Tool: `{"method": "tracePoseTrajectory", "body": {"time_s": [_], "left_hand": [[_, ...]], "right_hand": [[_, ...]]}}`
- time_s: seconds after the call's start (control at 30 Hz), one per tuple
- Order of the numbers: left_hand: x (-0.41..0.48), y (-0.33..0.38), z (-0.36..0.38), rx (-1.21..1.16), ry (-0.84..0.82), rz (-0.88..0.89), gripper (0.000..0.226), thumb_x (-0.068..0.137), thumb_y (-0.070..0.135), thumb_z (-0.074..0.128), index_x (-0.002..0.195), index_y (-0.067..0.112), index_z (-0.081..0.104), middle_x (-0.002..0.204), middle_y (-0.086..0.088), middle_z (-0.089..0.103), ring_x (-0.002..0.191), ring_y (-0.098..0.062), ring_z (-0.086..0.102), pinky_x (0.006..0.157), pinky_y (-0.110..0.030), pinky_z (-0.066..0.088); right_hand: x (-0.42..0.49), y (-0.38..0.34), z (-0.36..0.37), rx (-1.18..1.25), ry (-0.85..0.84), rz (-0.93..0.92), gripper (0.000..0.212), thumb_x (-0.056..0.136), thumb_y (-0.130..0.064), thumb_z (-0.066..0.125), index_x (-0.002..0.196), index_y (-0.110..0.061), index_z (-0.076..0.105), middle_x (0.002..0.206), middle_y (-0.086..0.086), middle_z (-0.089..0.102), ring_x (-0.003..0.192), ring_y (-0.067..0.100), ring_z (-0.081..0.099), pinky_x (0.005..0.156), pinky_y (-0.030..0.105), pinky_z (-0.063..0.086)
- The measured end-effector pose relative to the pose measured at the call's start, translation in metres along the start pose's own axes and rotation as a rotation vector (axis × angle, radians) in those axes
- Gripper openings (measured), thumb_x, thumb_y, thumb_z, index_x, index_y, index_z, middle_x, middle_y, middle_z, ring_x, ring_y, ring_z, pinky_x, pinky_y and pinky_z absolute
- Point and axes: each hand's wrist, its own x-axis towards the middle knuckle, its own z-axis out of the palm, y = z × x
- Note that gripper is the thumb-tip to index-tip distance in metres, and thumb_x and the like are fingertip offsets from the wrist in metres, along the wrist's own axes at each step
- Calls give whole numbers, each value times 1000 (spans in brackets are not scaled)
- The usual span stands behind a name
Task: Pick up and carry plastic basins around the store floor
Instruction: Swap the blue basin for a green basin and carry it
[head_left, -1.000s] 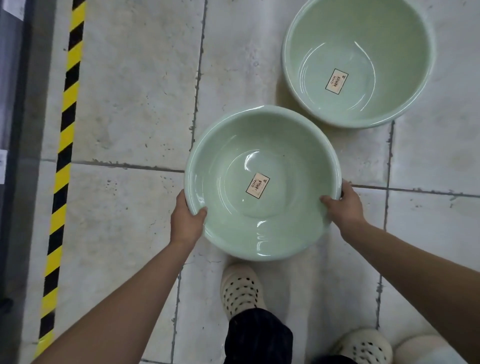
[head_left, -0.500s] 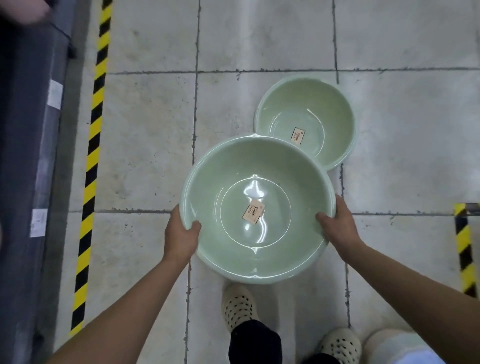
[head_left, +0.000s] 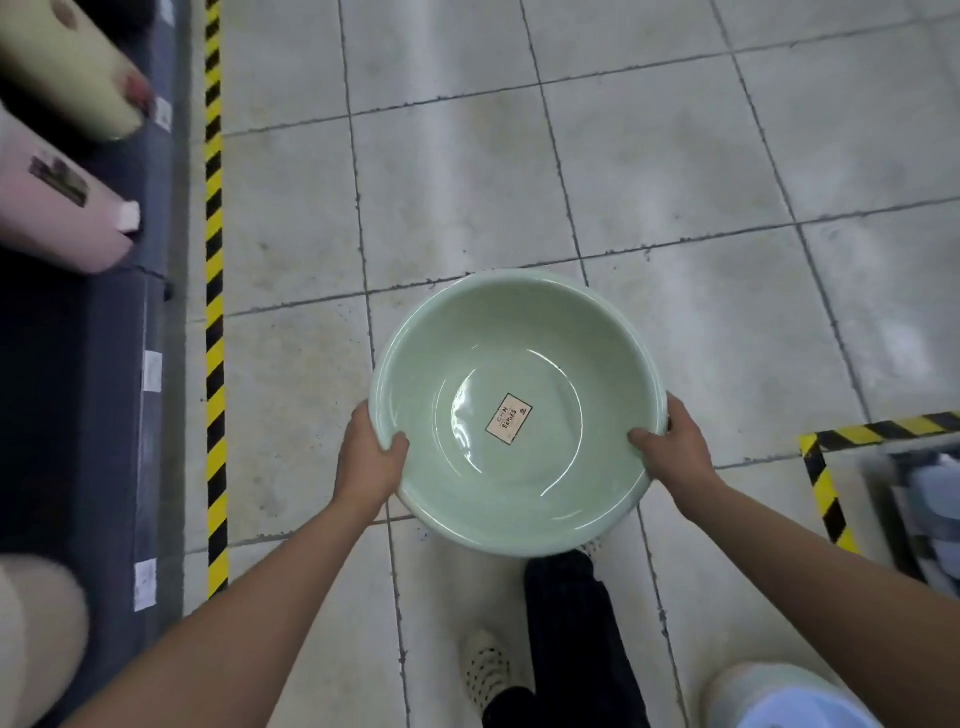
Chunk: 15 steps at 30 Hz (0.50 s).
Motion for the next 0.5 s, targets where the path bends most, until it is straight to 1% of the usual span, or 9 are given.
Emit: {"method": "tracePoseTrajectory", "body": {"time_s": [0.1,0.17,0.27,0.37,0.43,0.5], "left_hand": [[25,30,7,55,17,-7,52,87,14,61,136,14,43,121,-5,57,98,-20,54,82,-31,44],[45,45,16,88,12,-5,53,87,14,61,137,14,43,122,-6,57,99,-20,54,82,-31,43],[81,59,42,105,4,-20,53,87,16,62,137,13,44,123,-10,58,103,-26,57,84,-32,45],[115,59,73,104,10,-24,53,86,15,62,137,14,46,124,-9,58,105,-25,57,86,-33,46],[136,51,94,116,-9,-24,53,84,18,62,135,16,48,124,-7,57,107,-26,58,88,-34,47],[160,39,116,126,-31,-52,55,80,25,60,133,19,48,122,-6,59,106,-28,60,91,-42,51]], "right_hand": [[23,-23,-12,31,17,18,57,79,-7,58,127,-37,52,102,-3,64,97,26,64,85,45,56],[44,-36,-16,46,7,29,57,78,-6,58,125,-38,53,101,-3,64,96,25,64,86,45,56],[86,-42,-17,59,21,34,56,78,-4,57,125,-34,55,103,-4,64,98,24,64,85,42,56],[133,-33,-8,76,40,74,56,75,-5,57,122,-35,56,101,-7,64,98,25,64,85,45,57],[162,-19,1,78,55,103,57,71,-6,58,119,-36,58,101,-7,65,98,26,65,86,48,57],[190,-1,10,83,75,121,56,67,-8,59,116,-36,61,104,-3,66,98,28,66,85,49,57]]}}
